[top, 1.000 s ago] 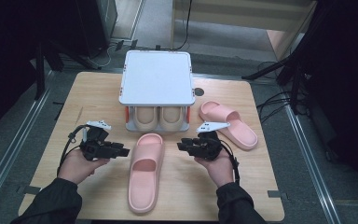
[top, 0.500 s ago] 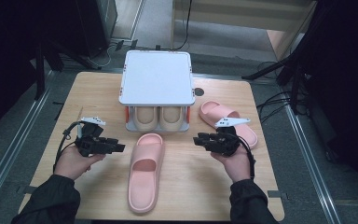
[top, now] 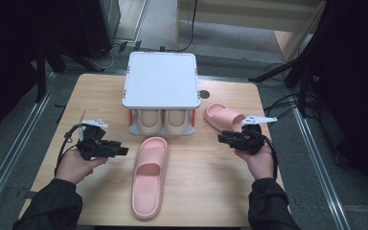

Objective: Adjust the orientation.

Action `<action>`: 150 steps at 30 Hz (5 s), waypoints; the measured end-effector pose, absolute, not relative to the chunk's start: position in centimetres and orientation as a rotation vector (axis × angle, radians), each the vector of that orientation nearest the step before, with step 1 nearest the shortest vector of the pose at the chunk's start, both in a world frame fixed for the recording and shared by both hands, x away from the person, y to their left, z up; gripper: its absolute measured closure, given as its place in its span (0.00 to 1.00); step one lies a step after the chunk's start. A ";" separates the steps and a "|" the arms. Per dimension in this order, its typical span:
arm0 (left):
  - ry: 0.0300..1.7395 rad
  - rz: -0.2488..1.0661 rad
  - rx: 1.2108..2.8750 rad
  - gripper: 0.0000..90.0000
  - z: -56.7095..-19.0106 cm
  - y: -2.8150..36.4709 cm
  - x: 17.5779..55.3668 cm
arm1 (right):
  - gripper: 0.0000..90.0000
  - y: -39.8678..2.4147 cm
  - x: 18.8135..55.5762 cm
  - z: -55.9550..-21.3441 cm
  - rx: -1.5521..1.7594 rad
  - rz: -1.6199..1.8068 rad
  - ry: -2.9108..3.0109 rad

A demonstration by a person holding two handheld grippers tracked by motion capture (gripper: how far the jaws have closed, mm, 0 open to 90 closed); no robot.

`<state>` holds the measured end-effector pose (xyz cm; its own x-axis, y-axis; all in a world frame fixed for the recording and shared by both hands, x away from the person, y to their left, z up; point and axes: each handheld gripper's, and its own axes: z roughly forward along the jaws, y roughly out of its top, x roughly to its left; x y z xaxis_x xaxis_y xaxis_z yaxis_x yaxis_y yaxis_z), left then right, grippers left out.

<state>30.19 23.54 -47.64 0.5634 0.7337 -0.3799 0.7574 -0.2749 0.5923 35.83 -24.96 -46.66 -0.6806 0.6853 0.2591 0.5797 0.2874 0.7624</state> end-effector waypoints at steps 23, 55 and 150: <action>1.234 -0.044 2.025 0.52 -48.0 24.4 28.4 | 0.66 -28.1 41.1 -49.6 1.375 1.215 2.357; 1.240 -0.026 1.994 0.44 -48.1 24.7 28.0 | 0.95 -26.5 41.3 -47.1 1.440 1.291 2.254; 1.081 -0.066 2.085 0.87 -48.8 20.9 29.9 | 1.00 -20.6 31.6 -48.3 1.346 1.233 2.467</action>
